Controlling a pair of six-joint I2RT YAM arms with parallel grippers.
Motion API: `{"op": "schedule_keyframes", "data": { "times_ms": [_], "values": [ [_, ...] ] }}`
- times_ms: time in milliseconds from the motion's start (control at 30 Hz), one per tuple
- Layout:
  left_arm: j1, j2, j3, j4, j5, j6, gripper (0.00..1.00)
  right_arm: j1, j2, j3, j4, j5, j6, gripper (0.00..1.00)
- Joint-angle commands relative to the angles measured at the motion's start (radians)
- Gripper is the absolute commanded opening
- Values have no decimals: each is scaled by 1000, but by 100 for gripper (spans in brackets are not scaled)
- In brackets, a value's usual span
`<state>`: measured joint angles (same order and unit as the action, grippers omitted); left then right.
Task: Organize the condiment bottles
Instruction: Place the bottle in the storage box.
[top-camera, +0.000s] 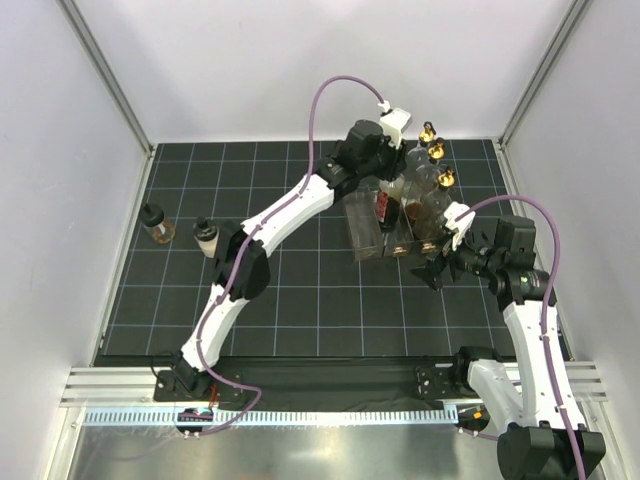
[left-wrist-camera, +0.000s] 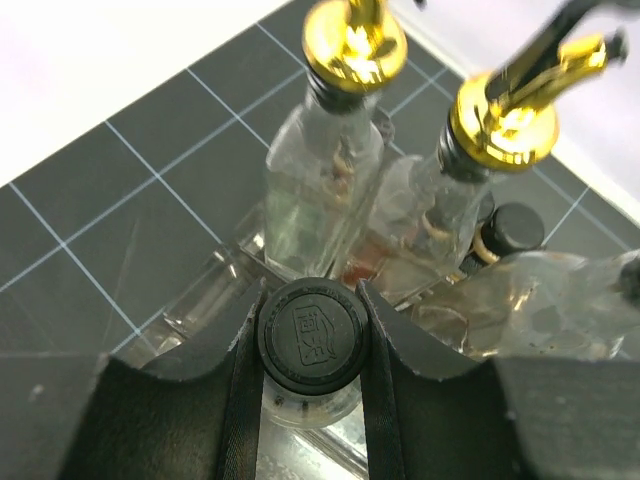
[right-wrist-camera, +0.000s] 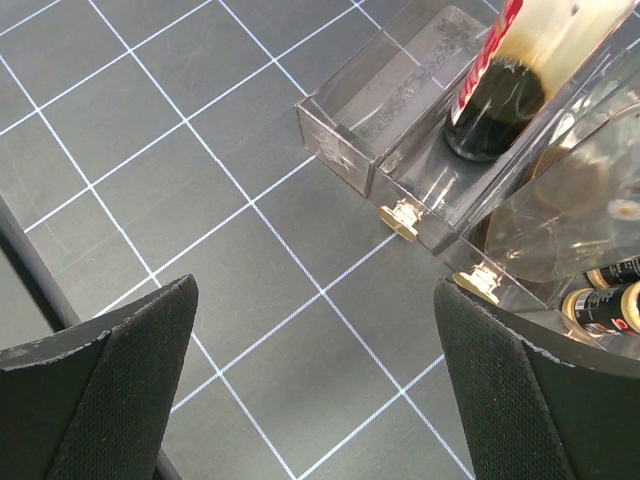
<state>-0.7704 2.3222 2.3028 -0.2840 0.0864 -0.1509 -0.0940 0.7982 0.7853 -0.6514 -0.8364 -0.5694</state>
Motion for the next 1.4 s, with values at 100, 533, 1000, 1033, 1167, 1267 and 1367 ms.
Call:
{"op": "schedule_keyframes", "data": {
  "times_ms": [100,533,1000,1033,1167,1267,1367],
  "values": [
    [-38,-34,-5,149,-11,76,17,-3,-20,9,35,7,13,100],
    [-59,-121,-82,147,-37,117,68,-3,-30,8,38,16,9,100],
    [-58,-385,-233,121,-62,131,93,-4,-54,3,29,-4,-24,100],
    [-59,-403,-246,115,-63,131,95,-3,-53,2,26,-7,-24,100],
    [-58,-504,-338,112,-80,120,100,-3,-45,0,26,-15,-29,100],
    [-58,-602,-428,109,-135,126,100,-3,-42,-4,24,-24,-35,100],
    [-59,-708,-531,102,-184,136,100,-3,-37,-3,24,-26,-44,100]
  ]
}}
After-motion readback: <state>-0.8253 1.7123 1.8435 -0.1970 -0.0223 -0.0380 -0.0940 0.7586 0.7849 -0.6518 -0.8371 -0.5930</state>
